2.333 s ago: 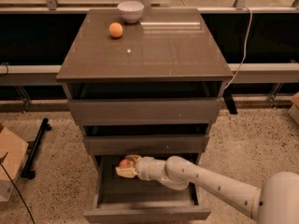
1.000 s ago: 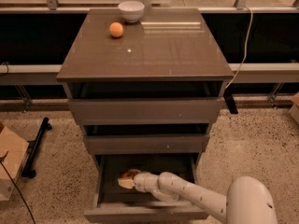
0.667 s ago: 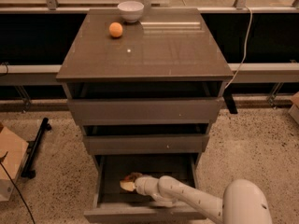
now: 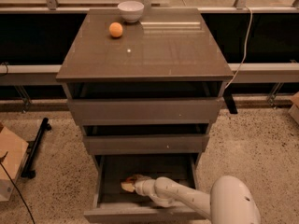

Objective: Place apple into bottom drawer

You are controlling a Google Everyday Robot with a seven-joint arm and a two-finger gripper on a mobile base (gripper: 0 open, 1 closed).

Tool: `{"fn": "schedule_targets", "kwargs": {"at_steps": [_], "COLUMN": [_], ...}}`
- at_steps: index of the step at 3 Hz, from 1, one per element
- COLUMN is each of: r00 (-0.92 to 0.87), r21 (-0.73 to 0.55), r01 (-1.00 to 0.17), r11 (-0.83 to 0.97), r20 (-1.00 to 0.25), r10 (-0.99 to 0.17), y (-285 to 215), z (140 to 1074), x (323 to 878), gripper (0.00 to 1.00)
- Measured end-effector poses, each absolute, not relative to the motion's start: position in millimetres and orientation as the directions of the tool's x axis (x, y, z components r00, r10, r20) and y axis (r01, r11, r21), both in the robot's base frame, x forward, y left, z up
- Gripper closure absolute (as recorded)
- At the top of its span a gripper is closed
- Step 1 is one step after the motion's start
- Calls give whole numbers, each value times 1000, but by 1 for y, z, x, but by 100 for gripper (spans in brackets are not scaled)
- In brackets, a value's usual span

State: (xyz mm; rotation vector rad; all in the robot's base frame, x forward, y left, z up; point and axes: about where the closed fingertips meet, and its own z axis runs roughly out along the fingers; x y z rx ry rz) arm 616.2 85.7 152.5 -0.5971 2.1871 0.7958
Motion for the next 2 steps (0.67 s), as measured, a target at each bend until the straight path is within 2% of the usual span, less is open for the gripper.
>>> {"fn": "schedule_targets", "kwargs": {"at_steps": [1, 2], "r00": [-631, -631], "r21": [360, 360], "r01": [-619, -619], "r11": [698, 698], "r20": [-757, -757], "r10": [-170, -170], "y": [88, 89], "z": [153, 153], "x": [615, 615], "gripper": [1, 0]}}
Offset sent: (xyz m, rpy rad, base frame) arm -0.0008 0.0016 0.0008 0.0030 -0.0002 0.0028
